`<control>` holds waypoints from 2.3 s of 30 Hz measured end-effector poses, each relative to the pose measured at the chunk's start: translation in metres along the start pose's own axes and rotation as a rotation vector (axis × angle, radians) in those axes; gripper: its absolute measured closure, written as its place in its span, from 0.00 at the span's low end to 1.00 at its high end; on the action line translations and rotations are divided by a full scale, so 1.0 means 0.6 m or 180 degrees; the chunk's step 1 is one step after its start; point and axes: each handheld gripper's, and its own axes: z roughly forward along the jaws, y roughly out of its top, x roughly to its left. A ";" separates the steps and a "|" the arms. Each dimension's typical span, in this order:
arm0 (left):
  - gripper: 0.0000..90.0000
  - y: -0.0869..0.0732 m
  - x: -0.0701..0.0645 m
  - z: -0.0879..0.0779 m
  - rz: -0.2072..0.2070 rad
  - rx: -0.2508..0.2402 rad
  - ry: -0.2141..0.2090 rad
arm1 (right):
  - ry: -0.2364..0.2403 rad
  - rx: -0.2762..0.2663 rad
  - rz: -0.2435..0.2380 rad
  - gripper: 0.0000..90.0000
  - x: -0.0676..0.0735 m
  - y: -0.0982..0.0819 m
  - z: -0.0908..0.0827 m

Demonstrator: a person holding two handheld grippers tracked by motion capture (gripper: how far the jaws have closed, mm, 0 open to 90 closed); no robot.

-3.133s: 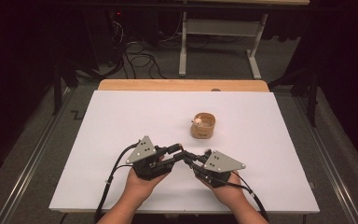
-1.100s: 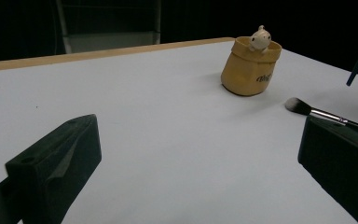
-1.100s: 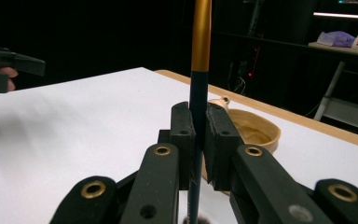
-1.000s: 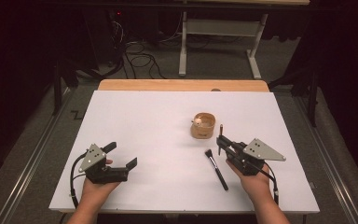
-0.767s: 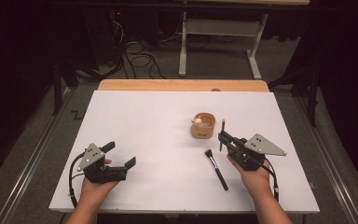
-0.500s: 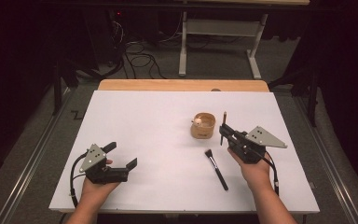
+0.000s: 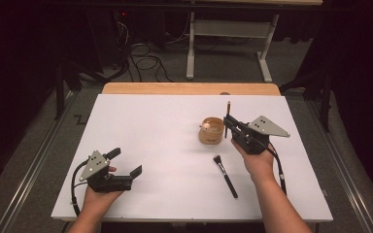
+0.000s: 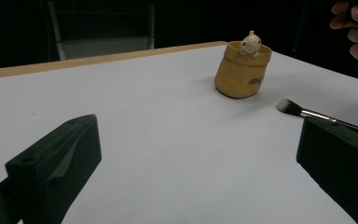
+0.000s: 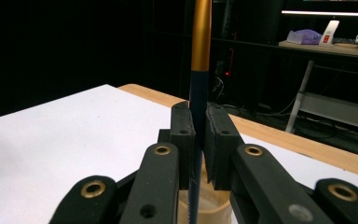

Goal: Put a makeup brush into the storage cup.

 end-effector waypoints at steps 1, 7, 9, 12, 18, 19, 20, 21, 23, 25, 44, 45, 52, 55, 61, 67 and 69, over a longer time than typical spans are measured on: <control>0.01 0.000 -0.001 0.001 -0.0001 0.0002 -0.0011 | -0.0017 -0.0005 -0.0012 0.94 0.000 0.002 0.004; 0.01 -0.001 -0.004 0.002 0.0025 0.0016 -0.0037 | -0.0040 0.0002 0.0005 0.94 -0.006 0.009 0.029; 0.01 -0.001 -0.003 0.002 0.0034 0.0016 -0.0035 | -0.0052 0.0010 0.0003 0.94 -0.009 0.012 0.037; 0.01 -0.002 -0.004 0.003 0.0050 0.0031 -0.0026 | -0.0077 0.0042 -0.0034 0.94 -0.011 0.015 0.051; 0.01 -0.002 -0.006 0.004 0.0050 0.0021 -0.0041 | -0.0089 0.0047 -0.0045 0.94 -0.018 0.016 0.065; 0.01 -0.002 -0.006 0.004 0.0050 0.0021 -0.0051 | -0.0092 0.0051 -0.0035 0.94 -0.019 0.017 0.068; 0.01 -0.002 -0.005 0.003 0.0073 0.0042 -0.0058 | -0.0098 0.0044 -0.0023 0.94 -0.022 0.019 0.072; 0.01 -0.002 -0.005 0.003 0.0079 0.0045 -0.0056 | -0.0098 0.0044 -0.0023 0.94 -0.022 0.019 0.072; 0.01 -0.002 -0.005 0.003 0.0057 0.0026 -0.0062 | -0.0110 0.0046 -0.0021 0.94 -0.024 0.019 0.076; 0.01 -0.002 -0.004 0.002 0.0067 0.0021 -0.0054 | -0.0110 0.0060 -0.0005 0.94 -0.025 0.020 0.080; 0.01 0.000 0.003 -0.005 0.0025 -0.0044 -0.0061 | -0.0092 0.0137 0.0067 0.94 -0.028 0.025 0.111; 0.01 0.000 0.003 -0.005 0.0031 -0.0044 -0.0061 | -0.0085 0.0162 0.0055 0.94 -0.028 0.023 0.113; 0.01 -0.001 0.004 -0.005 0.0027 -0.0040 -0.0070 | -0.0077 0.0272 0.0058 0.94 -0.031 0.011 0.122; 0.01 -0.001 0.005 -0.005 0.0030 -0.0035 -0.0078 | -0.0087 0.0307 0.0055 0.94 -0.031 0.009 0.124; 0.01 -0.001 0.004 -0.005 0.0024 -0.0041 -0.0075 | -0.0098 0.0383 0.0037 0.94 -0.031 -0.001 0.129; 0.01 -0.002 0.005 -0.006 0.0026 -0.0039 -0.0078 | -0.0126 0.0486 0.0027 0.94 -0.031 -0.013 0.130; 0.01 -0.002 0.005 -0.005 0.0036 -0.0034 -0.0079 | -0.0124 0.0521 0.0013 0.94 -0.032 -0.017 0.132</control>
